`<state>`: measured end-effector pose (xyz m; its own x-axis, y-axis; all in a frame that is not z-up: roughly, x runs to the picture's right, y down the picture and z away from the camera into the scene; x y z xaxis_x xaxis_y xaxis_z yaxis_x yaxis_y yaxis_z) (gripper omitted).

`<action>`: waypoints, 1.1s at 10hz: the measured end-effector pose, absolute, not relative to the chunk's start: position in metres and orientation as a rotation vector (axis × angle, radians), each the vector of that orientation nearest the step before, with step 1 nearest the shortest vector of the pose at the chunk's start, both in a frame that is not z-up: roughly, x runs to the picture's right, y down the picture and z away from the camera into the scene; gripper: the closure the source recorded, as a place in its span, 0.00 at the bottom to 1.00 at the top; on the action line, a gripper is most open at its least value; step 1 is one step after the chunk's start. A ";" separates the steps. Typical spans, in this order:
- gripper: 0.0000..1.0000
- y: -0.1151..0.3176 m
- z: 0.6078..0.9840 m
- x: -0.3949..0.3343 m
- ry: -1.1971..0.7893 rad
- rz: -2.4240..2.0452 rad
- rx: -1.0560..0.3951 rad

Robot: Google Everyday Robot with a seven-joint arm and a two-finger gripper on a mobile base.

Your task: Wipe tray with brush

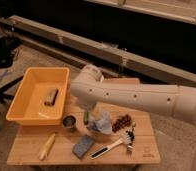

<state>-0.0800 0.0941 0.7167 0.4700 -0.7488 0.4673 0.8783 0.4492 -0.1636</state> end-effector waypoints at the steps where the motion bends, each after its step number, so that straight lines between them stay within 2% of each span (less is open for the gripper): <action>1: 0.20 0.088 0.717 -0.110 -0.365 -1.138 -0.387; 5: 0.20 0.087 0.711 -0.192 -0.302 -1.500 -0.303; 11: 0.20 0.087 0.709 -0.201 -0.286 -1.544 -0.291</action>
